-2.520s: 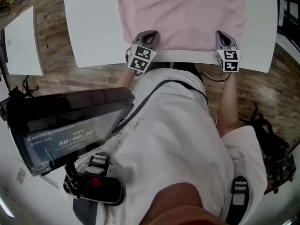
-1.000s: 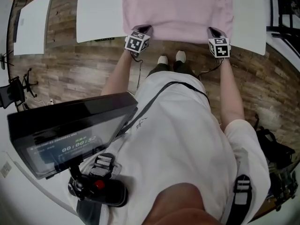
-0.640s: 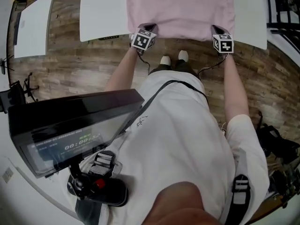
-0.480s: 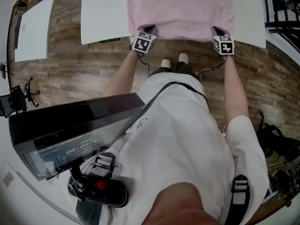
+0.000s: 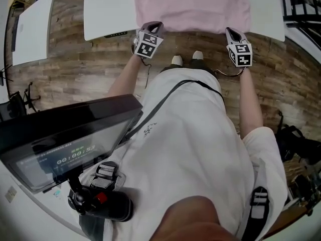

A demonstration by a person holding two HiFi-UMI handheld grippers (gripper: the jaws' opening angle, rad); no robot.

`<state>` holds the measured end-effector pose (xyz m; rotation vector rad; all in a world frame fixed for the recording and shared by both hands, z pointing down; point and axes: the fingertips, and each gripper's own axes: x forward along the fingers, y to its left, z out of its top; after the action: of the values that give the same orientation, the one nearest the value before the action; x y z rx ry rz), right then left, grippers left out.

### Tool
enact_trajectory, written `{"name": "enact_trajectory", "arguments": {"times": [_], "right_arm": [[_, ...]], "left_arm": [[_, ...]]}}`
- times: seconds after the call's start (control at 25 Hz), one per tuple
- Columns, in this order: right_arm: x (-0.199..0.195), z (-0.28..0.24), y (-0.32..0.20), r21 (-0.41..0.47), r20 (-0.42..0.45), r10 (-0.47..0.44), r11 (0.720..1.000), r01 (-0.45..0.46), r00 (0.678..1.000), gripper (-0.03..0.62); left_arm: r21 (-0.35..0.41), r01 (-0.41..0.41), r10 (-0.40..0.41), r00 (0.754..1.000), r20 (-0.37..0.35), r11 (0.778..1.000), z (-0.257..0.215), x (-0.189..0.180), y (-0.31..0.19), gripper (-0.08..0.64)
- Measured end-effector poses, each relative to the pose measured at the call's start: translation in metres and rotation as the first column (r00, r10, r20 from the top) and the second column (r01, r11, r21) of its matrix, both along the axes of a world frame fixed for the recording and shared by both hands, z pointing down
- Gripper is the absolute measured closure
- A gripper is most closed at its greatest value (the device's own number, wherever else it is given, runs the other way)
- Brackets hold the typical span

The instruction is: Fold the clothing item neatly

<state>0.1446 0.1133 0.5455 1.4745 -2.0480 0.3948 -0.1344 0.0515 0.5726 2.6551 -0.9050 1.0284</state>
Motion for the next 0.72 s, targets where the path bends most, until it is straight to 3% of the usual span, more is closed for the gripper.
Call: {"name": "enact_trajectory", "arguments": {"times": [0.28, 0.48, 0.6, 0.72], "right_arm": [[-0.003, 0.015, 0.011, -0.018, -0.137, -0.158, 0.987, 0.157, 0.978, 0.589], [-0.017, 0.023, 0.012, -0.017, -0.288, -0.294, 0.953, 0.302, 0.912, 0.589], [-0.024, 0.03, 0.016, -0.027, -0.351, -0.361, 0.926, 0.376, 0.864, 0.589], [-0.035, 0.025, 0.015, -0.029, -0.37, -0.403, 0.906, 0.423, 0.837, 0.588]], "left_arm": [[0.053, -0.045, 0.038, 0.991, 0.131, 0.998, 0.013, 0.012, 0.025, 0.558], [0.156, -0.126, 0.077, 0.955, 0.288, 0.98, 0.019, 0.013, 0.035, 0.558], [0.207, -0.164, 0.087, 0.937, 0.337, 0.965, 0.019, 0.019, 0.039, 0.558], [0.23, -0.181, 0.089, 0.929, 0.36, 0.956, 0.015, 0.017, 0.04, 0.558]]}}
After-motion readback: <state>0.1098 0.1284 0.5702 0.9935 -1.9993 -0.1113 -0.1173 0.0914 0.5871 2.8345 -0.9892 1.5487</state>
